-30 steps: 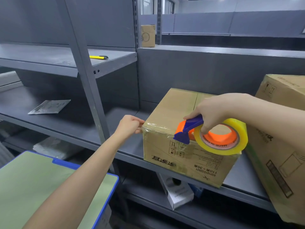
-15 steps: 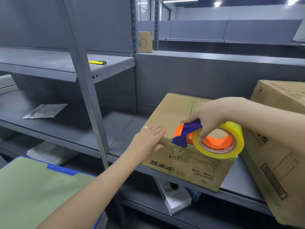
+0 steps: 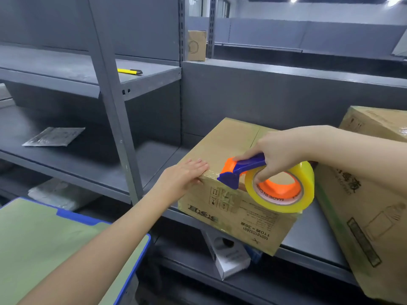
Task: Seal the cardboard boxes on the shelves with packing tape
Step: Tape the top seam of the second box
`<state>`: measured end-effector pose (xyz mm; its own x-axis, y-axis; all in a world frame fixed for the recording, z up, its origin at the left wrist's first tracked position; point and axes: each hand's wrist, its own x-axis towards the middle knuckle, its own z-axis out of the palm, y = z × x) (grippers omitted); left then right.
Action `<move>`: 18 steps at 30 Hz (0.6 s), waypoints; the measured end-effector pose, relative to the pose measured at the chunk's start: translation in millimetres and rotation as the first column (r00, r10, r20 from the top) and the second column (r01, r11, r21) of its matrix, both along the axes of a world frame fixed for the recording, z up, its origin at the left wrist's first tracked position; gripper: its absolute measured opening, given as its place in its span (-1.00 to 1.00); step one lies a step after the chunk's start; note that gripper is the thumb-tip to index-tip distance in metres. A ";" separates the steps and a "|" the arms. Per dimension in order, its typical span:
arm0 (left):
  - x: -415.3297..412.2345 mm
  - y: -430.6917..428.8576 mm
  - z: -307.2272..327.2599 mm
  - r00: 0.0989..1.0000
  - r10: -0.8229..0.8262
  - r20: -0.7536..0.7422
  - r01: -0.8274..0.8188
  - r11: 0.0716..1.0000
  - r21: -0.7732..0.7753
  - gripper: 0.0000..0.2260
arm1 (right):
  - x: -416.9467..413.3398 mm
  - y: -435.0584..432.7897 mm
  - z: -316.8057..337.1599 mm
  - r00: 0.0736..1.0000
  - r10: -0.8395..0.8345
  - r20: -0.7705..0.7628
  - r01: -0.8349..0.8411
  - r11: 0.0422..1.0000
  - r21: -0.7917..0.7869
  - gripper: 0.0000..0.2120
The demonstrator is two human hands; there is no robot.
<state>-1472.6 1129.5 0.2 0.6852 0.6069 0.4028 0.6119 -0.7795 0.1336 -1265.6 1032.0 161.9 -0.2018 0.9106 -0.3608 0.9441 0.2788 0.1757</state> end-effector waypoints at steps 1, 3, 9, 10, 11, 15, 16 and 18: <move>0.0 -1.7 0.6 1.000 0.010 0.013 -0.009 1.000 -0.015 -0.53 | 3.3 -2.8 -0.4 1.000 0.008 -0.006 -0.008 1.000 0.003 -0.38; 0.5 -4.7 3.4 1.000 0.007 0.005 -0.007 0.999 -0.041 -0.54 | 9.6 -7.8 -1.4 1.000 0.030 -0.004 -0.030 0.999 0.022 -0.38; 3.7 -11.6 13.1 0.998 0.054 -0.033 -0.058 0.991 -0.124 -0.53 | 52.4 -43.2 4.9 0.999 0.009 0.032 -0.011 0.998 0.064 -0.39; 4.4 -13.8 15.7 0.996 0.067 -0.050 -0.073 0.987 -0.141 -0.52 | 63.5 -52.9 6.3 0.999 -0.017 0.049 0.014 0.998 0.061 -0.39; 5.1 -16.1 17.9 0.996 0.068 -0.061 -0.076 0.987 -0.144 -0.52 | 73.5 -62.9 6.1 0.997 -0.040 0.069 0.036 0.998 0.059 -0.39; 3.3 -25.8 26.1 0.989 0.056 -0.136 -0.068 0.994 -0.082 -0.53 | 87.3 -79.8 -8.7 0.999 -0.040 0.036 0.038 0.998 0.046 -0.44; 4.1 -27.8 27.9 0.983 0.080 -0.165 -0.092 0.994 -0.066 -0.51 | 87.4 -79.3 -11.3 0.999 -0.014 0.038 0.012 0.999 0.051 -0.45; 9.4 -31.8 29.7 0.961 0.129 -0.245 -0.126 0.992 0.028 -0.46 | 88.4 -76.5 -12.4 1.000 0.011 0.018 -0.012 0.999 0.050 -0.47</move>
<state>-1463.2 1097.7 29.9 0.6810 0.6920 0.2396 0.7193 -0.6935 -0.0418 -1177.2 955.5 149.5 -0.2066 0.9253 -0.3180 0.9375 0.2802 0.2061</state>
